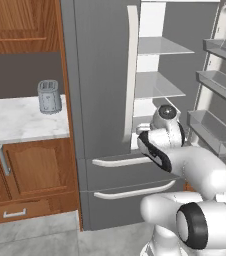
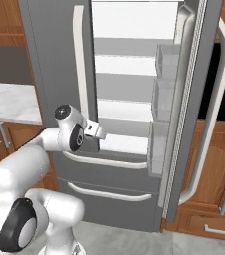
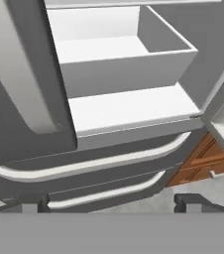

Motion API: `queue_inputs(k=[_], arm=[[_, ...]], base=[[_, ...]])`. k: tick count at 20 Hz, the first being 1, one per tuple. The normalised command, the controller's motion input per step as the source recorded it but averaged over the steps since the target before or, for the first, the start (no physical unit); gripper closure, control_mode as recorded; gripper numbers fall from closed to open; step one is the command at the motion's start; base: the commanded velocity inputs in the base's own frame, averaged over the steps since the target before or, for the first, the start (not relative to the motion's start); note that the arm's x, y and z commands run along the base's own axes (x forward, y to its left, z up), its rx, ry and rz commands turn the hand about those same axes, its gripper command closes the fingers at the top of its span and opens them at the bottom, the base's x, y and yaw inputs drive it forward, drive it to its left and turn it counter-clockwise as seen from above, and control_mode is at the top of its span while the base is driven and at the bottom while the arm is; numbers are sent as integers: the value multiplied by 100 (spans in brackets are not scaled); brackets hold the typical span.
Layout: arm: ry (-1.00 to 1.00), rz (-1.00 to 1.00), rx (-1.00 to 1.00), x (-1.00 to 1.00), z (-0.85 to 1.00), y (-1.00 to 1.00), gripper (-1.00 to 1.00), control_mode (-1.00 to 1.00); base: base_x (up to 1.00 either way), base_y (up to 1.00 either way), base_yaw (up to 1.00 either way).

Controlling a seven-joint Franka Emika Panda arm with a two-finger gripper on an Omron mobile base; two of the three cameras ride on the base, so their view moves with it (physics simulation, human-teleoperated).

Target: Place one of the steaks on the plate and the other in the bowl. Then place the bowl in the fridge.

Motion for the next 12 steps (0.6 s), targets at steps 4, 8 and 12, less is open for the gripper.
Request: queue_inputs(k=[4,8,12], arm=[[1,0,6,-4,74,12,-100,-100],[-10,1,28,-5,7,-3,-100,-100],[-14,1,7,-23,57,15,-100,-100]], base=[[0,0,0],[0,0,0],[0,0,0]])
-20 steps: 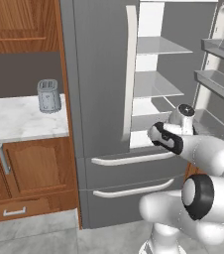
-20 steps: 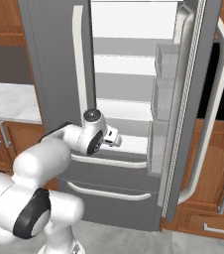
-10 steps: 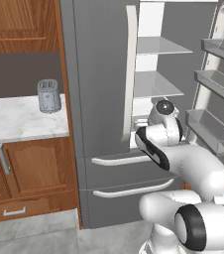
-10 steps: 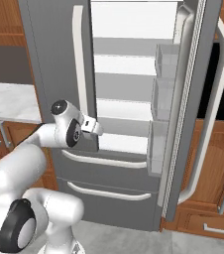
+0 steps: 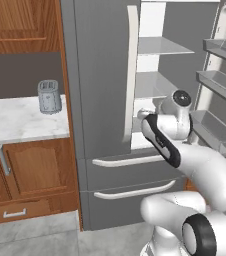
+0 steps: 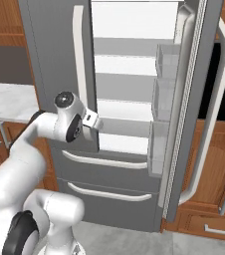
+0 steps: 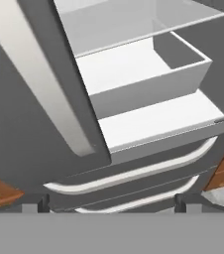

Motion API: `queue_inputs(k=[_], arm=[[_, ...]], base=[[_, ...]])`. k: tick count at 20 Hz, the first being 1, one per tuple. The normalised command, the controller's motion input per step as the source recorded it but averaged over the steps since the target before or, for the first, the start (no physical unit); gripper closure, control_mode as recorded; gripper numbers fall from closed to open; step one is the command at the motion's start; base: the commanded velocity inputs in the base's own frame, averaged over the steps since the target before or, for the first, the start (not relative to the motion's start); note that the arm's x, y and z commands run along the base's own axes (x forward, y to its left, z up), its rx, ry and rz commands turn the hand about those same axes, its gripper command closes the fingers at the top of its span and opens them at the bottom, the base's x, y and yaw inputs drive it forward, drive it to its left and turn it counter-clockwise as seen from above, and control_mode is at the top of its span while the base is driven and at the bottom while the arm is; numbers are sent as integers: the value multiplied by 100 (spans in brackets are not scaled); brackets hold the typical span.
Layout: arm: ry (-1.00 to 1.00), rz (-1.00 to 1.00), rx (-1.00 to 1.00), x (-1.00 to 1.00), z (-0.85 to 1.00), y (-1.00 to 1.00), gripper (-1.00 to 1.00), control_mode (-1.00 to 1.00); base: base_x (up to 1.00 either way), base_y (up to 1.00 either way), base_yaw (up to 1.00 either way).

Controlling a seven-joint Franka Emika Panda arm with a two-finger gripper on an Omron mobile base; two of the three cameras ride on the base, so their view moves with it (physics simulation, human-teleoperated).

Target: Place one of the steaks on the plate and the other in the bowl. Then place the bowl in the fridge.

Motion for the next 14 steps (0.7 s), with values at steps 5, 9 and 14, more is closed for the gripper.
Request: queue_inputs(k=[5,9,14], arm=[[-17,2,-14,13,61,40,-100,-100],[1,9,-10,31,36,31,-100,-100],[7,10,-3,24,9,18,-100,-100]], base=[[0,0,0],[0,0,0],[0,0,0]])
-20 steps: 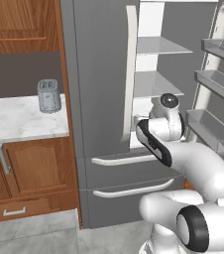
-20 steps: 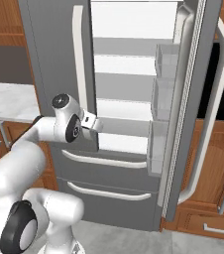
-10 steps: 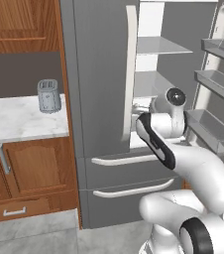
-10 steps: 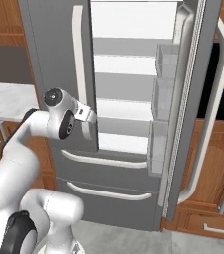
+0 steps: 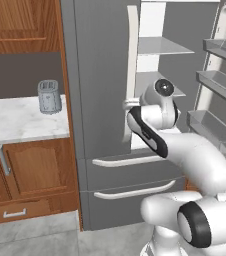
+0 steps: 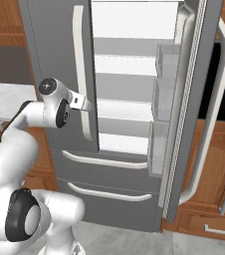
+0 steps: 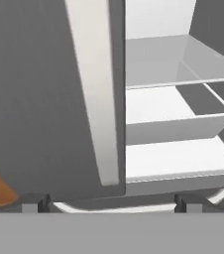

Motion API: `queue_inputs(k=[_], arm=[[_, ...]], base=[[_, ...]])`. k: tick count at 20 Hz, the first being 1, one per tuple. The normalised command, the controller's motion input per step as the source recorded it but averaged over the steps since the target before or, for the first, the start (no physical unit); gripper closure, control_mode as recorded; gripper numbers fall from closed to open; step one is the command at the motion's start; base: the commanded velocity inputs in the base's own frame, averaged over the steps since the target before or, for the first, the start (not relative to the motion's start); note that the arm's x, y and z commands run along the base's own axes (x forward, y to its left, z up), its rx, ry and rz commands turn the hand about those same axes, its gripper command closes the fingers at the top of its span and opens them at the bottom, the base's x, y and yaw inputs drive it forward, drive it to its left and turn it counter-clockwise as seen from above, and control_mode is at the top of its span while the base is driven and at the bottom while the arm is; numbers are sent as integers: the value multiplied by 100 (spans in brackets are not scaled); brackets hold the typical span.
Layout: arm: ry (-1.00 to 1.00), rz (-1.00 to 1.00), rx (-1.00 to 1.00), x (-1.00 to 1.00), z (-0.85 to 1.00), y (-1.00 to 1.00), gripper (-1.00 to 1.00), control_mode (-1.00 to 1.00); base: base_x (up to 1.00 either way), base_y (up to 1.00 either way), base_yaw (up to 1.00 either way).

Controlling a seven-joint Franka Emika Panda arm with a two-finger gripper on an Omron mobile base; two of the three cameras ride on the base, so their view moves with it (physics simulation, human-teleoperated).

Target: Place one of the steaks on the plate and the other in the bowl. Then place the bowl in the fridge.

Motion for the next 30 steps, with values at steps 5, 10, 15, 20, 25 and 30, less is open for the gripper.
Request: queue_inputs(k=[5,10,15,20,25,30], arm=[[0,-1,2,37,0,0,-100,-100],[-2,-5,-1,73,0,2,-100,-100],[-1,-5,0,69,3,2,-100,-100],[0,-1,0,60,0,7,-100,-100],[0,0,0,51,0,4,-100,-100],[-1,0,0,41,0,0,100,-100]], base=[[0,0,0],[0,0,0],[0,0,0],[0,0,0],[0,0,0],[0,0,0]])
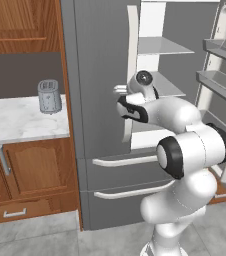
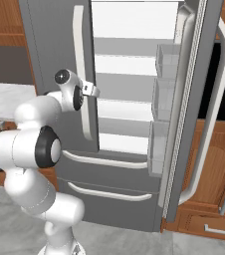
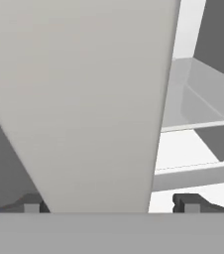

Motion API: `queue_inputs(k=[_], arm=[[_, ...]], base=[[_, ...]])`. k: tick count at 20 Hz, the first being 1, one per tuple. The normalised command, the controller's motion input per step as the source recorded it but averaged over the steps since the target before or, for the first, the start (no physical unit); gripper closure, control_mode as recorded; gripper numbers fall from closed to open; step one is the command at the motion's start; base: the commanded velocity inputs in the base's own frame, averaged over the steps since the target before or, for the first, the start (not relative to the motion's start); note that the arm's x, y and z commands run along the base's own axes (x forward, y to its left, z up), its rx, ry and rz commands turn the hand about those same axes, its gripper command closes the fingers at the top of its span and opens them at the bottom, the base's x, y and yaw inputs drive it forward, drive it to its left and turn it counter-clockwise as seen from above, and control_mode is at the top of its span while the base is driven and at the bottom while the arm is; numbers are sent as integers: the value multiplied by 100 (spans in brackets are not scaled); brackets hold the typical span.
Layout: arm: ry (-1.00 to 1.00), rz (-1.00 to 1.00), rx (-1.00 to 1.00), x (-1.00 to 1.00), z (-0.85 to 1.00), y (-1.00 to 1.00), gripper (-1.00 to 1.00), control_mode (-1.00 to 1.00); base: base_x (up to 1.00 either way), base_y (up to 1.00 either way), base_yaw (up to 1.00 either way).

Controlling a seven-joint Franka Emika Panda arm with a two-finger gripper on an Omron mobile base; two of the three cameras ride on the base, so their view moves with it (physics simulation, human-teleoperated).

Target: Place one of the steaks on the plate and the other in the bowl. Then place the bowl in the fridge.

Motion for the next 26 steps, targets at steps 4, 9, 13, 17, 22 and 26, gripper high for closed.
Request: queue_inputs(k=[4,9,13,17,22,26], arm=[[0,0,0,8,0,2,100,-100],[1,0,0,0,0,0,100,-100],[0,-7,0,-44,0,1,100,-100],[0,-41,-4,-100,0,42,100,-100],[3,-41,-2,-100,14,35,100,-100],[6,-41,-12,-83,12,61,100,-100]], base=[[0,0,0],[0,0,0],[0,0,0],[0,0,0],[0,0,0],[0,0,0]])
